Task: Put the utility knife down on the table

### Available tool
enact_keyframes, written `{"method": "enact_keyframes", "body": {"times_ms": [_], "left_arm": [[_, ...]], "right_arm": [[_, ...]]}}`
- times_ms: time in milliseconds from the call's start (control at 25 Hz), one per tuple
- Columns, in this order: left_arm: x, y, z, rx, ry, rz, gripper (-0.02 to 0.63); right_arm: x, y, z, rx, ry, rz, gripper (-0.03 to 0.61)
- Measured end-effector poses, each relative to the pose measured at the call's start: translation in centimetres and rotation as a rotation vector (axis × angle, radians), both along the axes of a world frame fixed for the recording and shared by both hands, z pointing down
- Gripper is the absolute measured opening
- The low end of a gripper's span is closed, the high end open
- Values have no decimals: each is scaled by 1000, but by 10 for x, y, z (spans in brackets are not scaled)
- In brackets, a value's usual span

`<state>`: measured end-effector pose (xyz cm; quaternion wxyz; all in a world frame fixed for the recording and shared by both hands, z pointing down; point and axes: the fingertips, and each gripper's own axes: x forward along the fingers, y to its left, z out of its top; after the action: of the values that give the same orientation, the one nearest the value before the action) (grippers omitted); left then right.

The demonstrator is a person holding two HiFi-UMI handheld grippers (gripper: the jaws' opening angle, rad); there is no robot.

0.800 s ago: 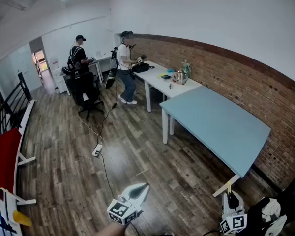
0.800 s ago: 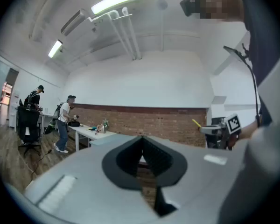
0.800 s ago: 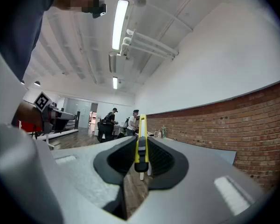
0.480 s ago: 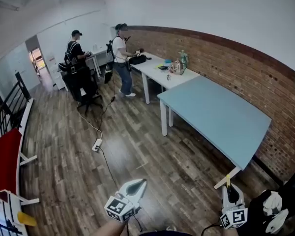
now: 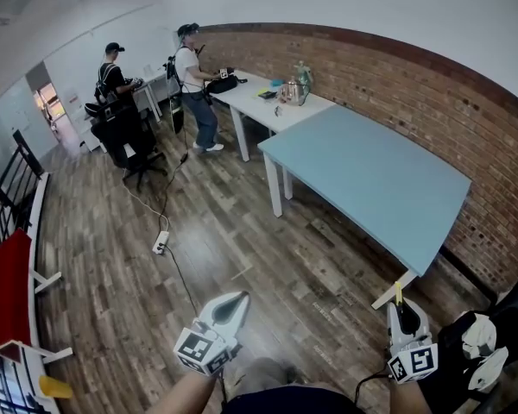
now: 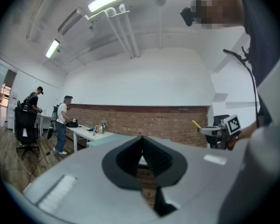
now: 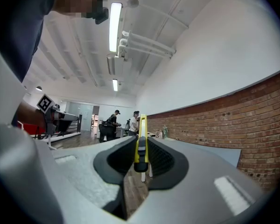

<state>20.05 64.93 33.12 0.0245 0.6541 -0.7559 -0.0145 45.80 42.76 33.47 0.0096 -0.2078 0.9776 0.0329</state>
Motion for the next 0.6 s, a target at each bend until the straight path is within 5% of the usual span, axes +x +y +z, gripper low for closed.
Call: {"method": "enact_keyframes", "body": {"times_ms": [600], "left_arm": [[-78,-82,15,-36,32,41,3]], "right_arm": [[-55,-68,8,-39,20,86,74]]}}
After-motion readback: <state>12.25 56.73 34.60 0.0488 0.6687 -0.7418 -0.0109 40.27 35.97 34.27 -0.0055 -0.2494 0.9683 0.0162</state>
